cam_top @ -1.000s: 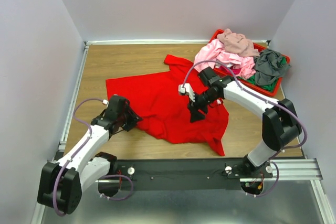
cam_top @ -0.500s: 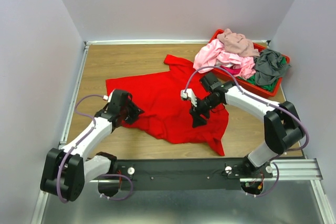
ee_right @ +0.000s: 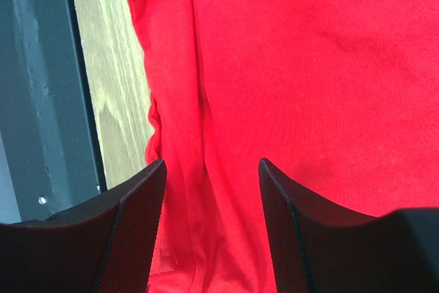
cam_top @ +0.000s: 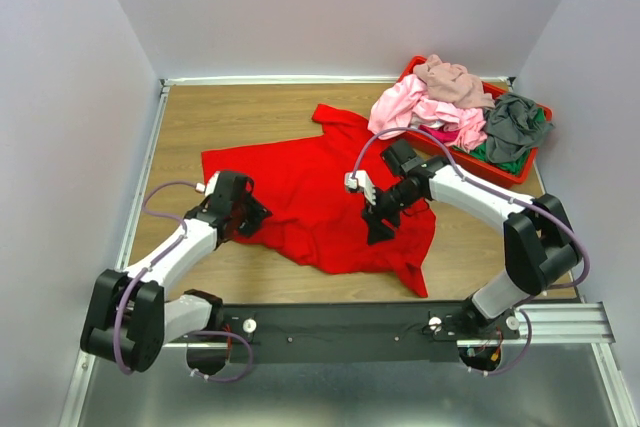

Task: Fold and stack the t-shirts
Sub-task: Flatten the tshirt out

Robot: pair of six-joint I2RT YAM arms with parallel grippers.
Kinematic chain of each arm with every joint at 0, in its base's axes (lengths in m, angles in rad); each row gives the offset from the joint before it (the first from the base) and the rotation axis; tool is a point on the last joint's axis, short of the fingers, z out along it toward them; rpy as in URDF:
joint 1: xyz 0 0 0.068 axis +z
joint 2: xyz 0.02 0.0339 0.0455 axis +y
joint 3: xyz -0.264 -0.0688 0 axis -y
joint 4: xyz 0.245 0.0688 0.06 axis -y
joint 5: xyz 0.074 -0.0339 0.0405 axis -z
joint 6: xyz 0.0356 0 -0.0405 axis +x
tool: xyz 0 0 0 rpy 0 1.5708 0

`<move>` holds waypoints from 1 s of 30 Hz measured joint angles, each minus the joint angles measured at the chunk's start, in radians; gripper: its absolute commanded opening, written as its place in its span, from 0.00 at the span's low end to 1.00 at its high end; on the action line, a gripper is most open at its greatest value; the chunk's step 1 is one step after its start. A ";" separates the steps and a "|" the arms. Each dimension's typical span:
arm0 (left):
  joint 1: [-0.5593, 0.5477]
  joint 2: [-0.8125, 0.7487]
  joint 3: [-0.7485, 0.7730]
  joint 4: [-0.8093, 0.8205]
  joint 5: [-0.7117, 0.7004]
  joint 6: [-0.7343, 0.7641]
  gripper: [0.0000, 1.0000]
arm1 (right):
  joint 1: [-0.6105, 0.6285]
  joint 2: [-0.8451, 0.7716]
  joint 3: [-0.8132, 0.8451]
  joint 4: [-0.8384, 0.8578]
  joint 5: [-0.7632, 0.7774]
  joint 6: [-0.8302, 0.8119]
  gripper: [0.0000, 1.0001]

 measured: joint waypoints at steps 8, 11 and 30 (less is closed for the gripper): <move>0.000 0.072 -0.011 0.041 -0.010 -0.006 0.52 | 0.000 0.000 0.000 0.000 0.012 0.000 0.64; 0.000 0.104 -0.011 0.056 -0.010 -0.006 0.51 | 0.000 0.000 -0.005 0.002 0.014 0.000 0.64; 0.000 0.124 -0.001 0.075 -0.036 -0.008 0.20 | 0.000 0.002 -0.015 0.007 0.021 -0.001 0.64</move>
